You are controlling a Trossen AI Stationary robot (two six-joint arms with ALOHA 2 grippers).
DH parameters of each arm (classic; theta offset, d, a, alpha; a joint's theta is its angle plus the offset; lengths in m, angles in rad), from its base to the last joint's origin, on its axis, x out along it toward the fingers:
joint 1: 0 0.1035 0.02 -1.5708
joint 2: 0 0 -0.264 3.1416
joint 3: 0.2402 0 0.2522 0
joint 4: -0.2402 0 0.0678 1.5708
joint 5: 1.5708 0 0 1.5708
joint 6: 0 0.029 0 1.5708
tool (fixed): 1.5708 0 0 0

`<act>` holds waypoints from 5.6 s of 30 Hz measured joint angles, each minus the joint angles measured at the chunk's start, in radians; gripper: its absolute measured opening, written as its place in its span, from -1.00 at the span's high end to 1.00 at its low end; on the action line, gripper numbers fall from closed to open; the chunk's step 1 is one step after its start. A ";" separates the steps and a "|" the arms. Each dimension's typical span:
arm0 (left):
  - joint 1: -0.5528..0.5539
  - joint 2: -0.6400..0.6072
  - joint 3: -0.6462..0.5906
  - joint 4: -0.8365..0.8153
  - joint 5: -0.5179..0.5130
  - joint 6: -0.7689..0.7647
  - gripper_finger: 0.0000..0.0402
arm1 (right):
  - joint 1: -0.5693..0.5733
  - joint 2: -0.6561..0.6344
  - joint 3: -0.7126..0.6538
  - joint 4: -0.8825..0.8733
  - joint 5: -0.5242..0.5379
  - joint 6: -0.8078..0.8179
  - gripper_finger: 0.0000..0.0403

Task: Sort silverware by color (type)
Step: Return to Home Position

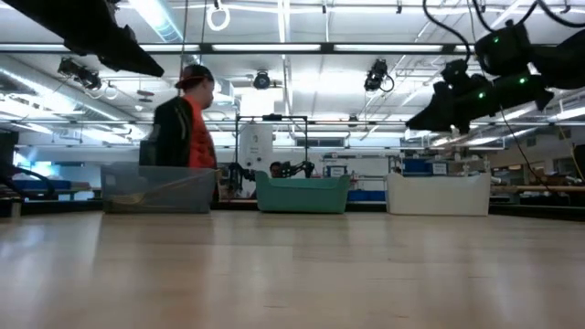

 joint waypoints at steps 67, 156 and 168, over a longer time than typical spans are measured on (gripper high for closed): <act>0.166 -0.630 -0.521 0.408 0.005 0.167 0.30 | 0.457 -0.844 -0.238 -0.401 0.454 0.029 0.41; 0.166 -0.630 -0.519 0.415 0.005 0.162 0.29 | 0.457 -0.843 -0.238 -0.402 0.450 0.006 0.41; 0.166 -0.630 -0.519 0.415 0.005 0.163 0.29 | 0.457 -0.843 -0.238 -0.402 0.450 0.006 0.41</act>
